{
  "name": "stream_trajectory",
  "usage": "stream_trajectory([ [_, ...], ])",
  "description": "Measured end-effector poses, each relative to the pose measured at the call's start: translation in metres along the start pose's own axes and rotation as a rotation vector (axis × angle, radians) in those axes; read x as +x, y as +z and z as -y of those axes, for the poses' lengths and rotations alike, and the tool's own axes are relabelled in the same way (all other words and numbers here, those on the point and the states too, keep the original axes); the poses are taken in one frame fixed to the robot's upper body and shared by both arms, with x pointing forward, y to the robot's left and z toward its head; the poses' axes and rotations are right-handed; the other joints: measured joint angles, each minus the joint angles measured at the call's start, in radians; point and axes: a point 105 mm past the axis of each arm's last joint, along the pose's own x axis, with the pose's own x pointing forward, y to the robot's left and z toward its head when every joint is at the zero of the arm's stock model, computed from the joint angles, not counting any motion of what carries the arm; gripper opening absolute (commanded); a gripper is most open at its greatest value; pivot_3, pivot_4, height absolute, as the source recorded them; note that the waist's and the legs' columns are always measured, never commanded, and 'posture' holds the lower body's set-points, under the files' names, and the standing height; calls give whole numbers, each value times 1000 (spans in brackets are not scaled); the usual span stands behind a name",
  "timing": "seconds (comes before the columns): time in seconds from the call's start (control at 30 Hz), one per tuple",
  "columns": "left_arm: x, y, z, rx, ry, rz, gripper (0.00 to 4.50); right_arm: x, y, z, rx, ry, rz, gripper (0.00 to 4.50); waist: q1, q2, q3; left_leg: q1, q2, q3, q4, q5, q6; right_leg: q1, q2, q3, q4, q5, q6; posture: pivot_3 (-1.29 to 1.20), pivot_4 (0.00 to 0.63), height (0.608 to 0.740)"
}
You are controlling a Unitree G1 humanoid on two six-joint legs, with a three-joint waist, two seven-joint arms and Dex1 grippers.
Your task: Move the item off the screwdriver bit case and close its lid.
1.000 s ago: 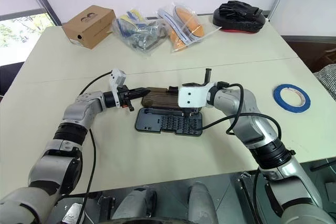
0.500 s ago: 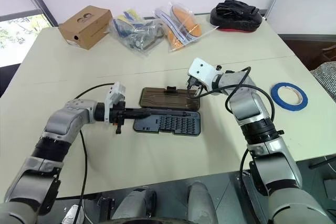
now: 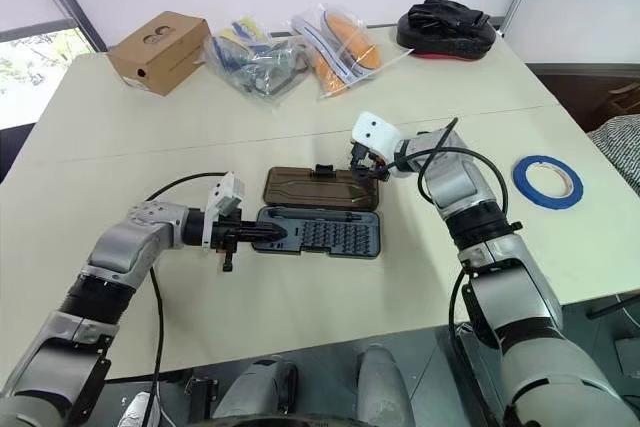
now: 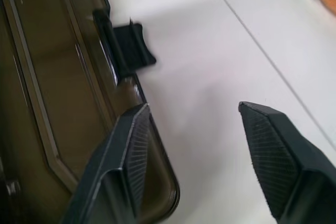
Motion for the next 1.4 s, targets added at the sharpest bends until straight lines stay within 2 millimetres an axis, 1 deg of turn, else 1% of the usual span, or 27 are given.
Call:
stream_trajectory([
  [0.13,0,-2,0,7,4,6,0,9,-1,-7,2,65,-16,2841,0,0,0,0,0,0,0,0,0,0,0,0,0,0,0,0,150,740],
  [0.2,0,-2,1,10,5,8,0,14,-4,-11,10,104,-33,2841,0,0,0,0,0,0,0,0,0,0,0,0,0,0,0,0,150,740],
  [0.27,0,-2,1,11,9,8,0,16,-9,-11,11,122,-55,2841,0,0,0,0,0,0,0,0,0,0,0,0,0,0,0,0,150,740],
  [0.4,1,-2,2,18,15,9,0,17,-14,-2,11,112,-73,2841,-1,0,0,0,0,0,0,0,0,0,0,0,0,0,0,0,150,740],
  [0.7,1,-4,5,22,30,13,0,21,-16,0,15,132,-66,2841,-2,0,0,1,0,0,1,0,0,1,0,0,1,0,0,0,150,740],
  [1.07,1,-3,2,25,68,17,0,24,-15,-11,19,206,-58,2841,-2,1,-1,2,0,0,1,0,0,1,0,0,1,0,0,0,150,740],
  [1.17,0,-2,1,25,81,21,0,25,-15,-13,18,225,-60,2039,-2,1,-1,2,0,0,1,0,0,2,0,0,1,0,0,0,150,740],
  [1.27,0,-2,0,25,91,22,0,27,-13,-18,17,251,-58,546,-2,1,-1,2,0,0,1,0,0,2,0,0,2,0,0,0,150,740],
  [1.3,1,-2,0,26,92,24,0,27,-13,-16,13,242,-61,49,-2,1,-1,2,0,0,1,0,0,2,0,0,2,0,0,0,150,740],
  [1.33,0,-2,0,23,98,25,0,26,-12,-15,-7,249,-71,49,-2,0,-2,3,0,0,1,0,0,2,0,0,2,0,0,0,150,740],
  [1.4,-3,-3,-1,19,115,31,0,26,-16,-15,16,248,-82,49,-4,-1,-3,3,0,0,1,0,0,2,0,0,3,0,0,0,150,740],
])
